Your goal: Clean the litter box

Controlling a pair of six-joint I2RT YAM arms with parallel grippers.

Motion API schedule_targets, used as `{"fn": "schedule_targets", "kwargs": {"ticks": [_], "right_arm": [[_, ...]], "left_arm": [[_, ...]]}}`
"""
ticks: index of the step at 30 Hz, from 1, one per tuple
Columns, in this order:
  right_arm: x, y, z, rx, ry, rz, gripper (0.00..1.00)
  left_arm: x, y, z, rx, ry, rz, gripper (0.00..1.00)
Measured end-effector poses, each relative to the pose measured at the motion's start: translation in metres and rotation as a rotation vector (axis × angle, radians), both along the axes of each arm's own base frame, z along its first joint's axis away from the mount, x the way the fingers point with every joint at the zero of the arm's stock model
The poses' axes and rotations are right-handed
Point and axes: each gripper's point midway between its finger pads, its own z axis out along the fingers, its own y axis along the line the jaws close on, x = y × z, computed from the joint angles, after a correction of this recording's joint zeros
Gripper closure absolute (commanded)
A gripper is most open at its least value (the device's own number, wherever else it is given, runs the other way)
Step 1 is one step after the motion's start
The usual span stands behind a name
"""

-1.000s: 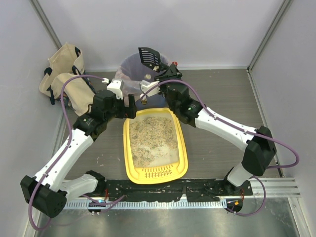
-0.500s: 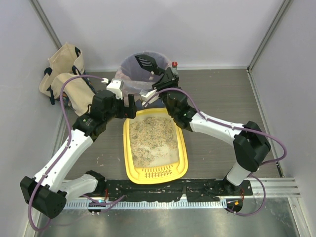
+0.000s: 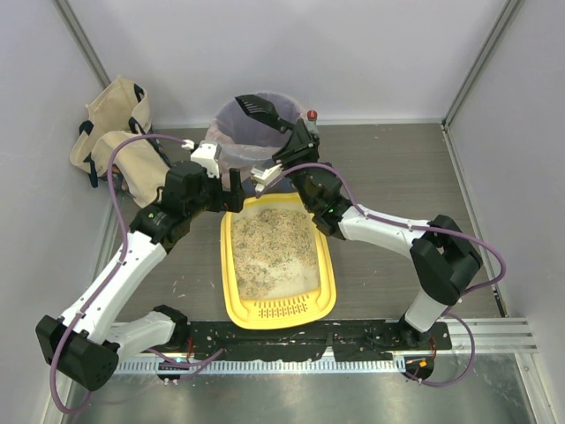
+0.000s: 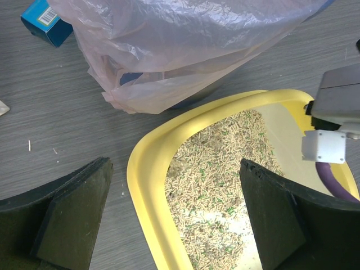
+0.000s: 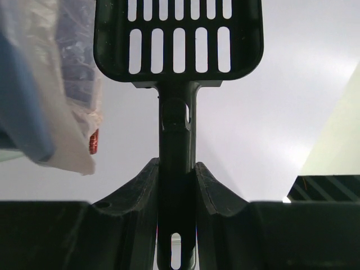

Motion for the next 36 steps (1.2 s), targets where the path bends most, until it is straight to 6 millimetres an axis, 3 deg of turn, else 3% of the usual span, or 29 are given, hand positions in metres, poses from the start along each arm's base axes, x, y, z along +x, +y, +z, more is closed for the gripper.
{"fn": "schedule_targets", "kwargs": {"ticks": [8, 13, 20, 25, 31, 36], "right_arm": [[-0.007, -0.005, 0.026, 0.097, -0.089, 0.006, 0.99], [-0.015, -0.011, 0.031, 0.190, -0.127, 0.005, 0.99], [-0.029, -0.022, 0.039, 0.467, -0.154, -0.004, 0.99], [-0.062, -0.033, 0.044, 0.712, -0.073, 0.083, 0.99], [-0.114, -0.049, 0.074, 1.014, 0.055, 0.181, 0.98], [-0.162, -0.027, 0.060, 1.271, 0.442, 0.313, 0.99]], "left_arm": [[0.000, 0.000, 0.000, 0.000, 0.000, 0.000, 0.00], [0.000, 0.000, 0.000, 0.000, 0.000, 0.000, 0.00], [0.000, 0.000, 0.000, 0.000, 0.000, 0.000, 0.00], [0.000, 0.000, 0.000, 0.000, 0.001, 0.000, 0.00], [0.000, 0.000, 0.000, 0.000, 0.000, 0.000, 0.00], [0.000, 0.000, 0.000, 0.001, 0.001, 0.001, 0.00]]}}
